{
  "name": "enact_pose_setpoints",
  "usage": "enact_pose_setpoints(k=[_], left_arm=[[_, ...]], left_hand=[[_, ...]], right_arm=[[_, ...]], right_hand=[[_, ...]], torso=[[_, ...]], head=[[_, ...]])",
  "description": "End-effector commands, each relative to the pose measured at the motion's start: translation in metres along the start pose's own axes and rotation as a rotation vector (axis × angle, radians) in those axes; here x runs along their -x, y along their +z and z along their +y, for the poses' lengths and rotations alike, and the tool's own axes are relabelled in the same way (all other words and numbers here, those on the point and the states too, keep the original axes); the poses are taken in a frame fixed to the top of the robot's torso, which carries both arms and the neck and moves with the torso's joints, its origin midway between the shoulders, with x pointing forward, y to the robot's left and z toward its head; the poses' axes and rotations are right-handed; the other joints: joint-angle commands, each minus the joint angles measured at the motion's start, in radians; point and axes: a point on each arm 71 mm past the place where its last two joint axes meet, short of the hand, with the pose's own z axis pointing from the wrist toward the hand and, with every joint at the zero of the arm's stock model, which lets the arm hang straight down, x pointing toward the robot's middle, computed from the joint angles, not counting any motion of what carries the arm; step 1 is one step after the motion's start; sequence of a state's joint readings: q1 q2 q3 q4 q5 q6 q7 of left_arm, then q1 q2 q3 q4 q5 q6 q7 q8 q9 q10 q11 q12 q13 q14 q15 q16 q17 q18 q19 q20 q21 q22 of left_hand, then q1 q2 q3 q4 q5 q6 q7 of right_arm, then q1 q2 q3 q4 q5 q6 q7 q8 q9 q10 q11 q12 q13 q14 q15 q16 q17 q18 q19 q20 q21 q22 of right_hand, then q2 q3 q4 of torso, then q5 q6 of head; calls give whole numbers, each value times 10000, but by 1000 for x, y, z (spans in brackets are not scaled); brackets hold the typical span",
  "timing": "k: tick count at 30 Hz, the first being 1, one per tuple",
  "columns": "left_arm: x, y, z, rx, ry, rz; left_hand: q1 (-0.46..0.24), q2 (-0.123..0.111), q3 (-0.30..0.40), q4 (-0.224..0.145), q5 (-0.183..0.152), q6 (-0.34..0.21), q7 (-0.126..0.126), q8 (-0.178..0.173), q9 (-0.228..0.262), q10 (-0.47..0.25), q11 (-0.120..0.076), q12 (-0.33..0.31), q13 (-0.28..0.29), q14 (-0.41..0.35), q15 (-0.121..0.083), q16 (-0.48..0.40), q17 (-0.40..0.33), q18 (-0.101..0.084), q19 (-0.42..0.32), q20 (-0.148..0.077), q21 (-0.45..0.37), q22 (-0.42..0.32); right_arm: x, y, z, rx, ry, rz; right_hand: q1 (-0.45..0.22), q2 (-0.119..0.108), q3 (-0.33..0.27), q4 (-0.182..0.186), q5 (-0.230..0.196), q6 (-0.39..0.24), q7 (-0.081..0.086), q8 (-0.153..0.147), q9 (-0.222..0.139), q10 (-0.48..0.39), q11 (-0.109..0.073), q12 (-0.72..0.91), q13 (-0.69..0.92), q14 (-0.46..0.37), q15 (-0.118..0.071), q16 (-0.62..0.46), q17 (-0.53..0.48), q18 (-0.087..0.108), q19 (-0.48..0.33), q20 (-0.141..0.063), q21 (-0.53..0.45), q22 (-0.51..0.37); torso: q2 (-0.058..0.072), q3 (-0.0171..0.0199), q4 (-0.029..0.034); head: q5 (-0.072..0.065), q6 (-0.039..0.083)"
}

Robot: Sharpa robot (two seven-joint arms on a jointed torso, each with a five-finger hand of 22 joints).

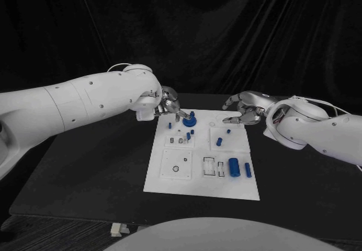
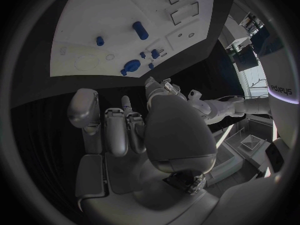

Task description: Assemble the parts on the task board

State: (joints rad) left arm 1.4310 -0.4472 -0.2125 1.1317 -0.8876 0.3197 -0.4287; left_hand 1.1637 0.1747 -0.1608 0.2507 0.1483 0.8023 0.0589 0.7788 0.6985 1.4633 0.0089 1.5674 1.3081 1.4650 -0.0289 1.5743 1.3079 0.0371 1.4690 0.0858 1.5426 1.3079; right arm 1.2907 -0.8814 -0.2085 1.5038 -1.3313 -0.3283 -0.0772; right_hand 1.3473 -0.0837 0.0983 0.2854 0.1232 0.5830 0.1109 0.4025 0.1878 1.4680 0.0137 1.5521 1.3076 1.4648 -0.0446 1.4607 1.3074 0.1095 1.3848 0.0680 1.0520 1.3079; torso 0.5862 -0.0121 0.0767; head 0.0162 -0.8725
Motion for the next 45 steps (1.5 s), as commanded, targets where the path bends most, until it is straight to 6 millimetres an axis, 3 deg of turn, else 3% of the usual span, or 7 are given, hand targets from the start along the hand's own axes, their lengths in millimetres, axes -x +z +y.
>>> enact_pose_setpoints(k=[1,4,10,20,26,31,45], left_arm=[[-3,4,2,632,196,151],[-7,8,-2,612,213,210],[-15,15,-9,518,243,346],[-25,26,-12,591,209,543],[-29,31,-12,670,191,653],[-33,34,-12,748,195,760],[-42,43,-9,887,103,952]], left_hand=[[67,17,110,4,49,90,5,-326,2,1075,-71,34,2627,1058,-87,-35,2629,-88,-91,-88,-71,1770],[2,1,201,14,21,239,48,-1007,-59,1075,-42,34,2627,1058,-74,-35,2629,-68,-159,-91,-125,1702],[-70,34,291,33,72,473,48,-1379,-22,1075,-33,34,2627,1058,-65,-35,2629,-49,-218,-83,-172,1645],[-82,38,340,25,176,568,34,-1429,80,1075,-45,34,2627,1058,-72,-35,2629,-24,-309,-84,-216,1570],[-96,24,342,27,154,576,34,-1452,111,1075,-46,34,2627,1058,-74,-35,2629,-5,-378,-86,-245,1515],[-84,30,384,3,141,580,30,-1515,172,1075,-51,34,2627,1058,-78,-35,2629,13,-446,-89,-281,1459],[-116,13,487,-47,60,639,16,-1657,451,1075,-69,34,2627,1058,-100,-35,2629,57,-608,-107,-385,1325]], right_arm=[[-4,0,-3,-263,27,220],[-5,0,-3,-292,35,251],[-6,1,-2,-259,54,181],[-6,1,2,-114,106,4],[-6,1,2,-106,109,-9],[-8,1,2,-85,121,12],[-10,2,5,-13,142,41]], right_hand=[[-38,120,-25,-51,59,-45,2,59,16,760,52,20,2385,576,20,-38,1597,-117,-11,-10,-54,1345],[-49,132,-30,-49,79,-50,3,73,17,756,53,17,2381,572,20,-49,1587,-115,-16,-10,-69,1341],[-55,138,-32,-49,89,-51,5,82,18,752,53,15,2377,572,20,-49,1587,-113,-18,-10,-75,1339],[-55,165,-56,-88,232,-24,10,197,34,749,56,13,2374,579,21,-41,1594,-111,-18,-9,-81,1336],[-55,165,-56,-88,232,-24,10,197,34,749,56,13,2374,579,21,-41,1594,-111,-18,-9,-81,1336],[-60,169,-62,-91,254,-9,15,221,38,736,58,5,2363,571,21,-61,1575,-108,-22,-9,-95,1332],[-68,173,-73,-95,274,20,23,262,46,693,63,-22,2322,563,24,-81,1557,-100,-37,-8,-139,1320]], torso=[[10,23,-43],[4,40,-27],[-1,37,-64],[-30,21,4],[-23,0,-46],[-41,6,9],[-40,8,0]], head=[[42,-2],[23,-2],[64,-2],[-38,-2],[7,-2],[-34,-2],[-57,-2]])
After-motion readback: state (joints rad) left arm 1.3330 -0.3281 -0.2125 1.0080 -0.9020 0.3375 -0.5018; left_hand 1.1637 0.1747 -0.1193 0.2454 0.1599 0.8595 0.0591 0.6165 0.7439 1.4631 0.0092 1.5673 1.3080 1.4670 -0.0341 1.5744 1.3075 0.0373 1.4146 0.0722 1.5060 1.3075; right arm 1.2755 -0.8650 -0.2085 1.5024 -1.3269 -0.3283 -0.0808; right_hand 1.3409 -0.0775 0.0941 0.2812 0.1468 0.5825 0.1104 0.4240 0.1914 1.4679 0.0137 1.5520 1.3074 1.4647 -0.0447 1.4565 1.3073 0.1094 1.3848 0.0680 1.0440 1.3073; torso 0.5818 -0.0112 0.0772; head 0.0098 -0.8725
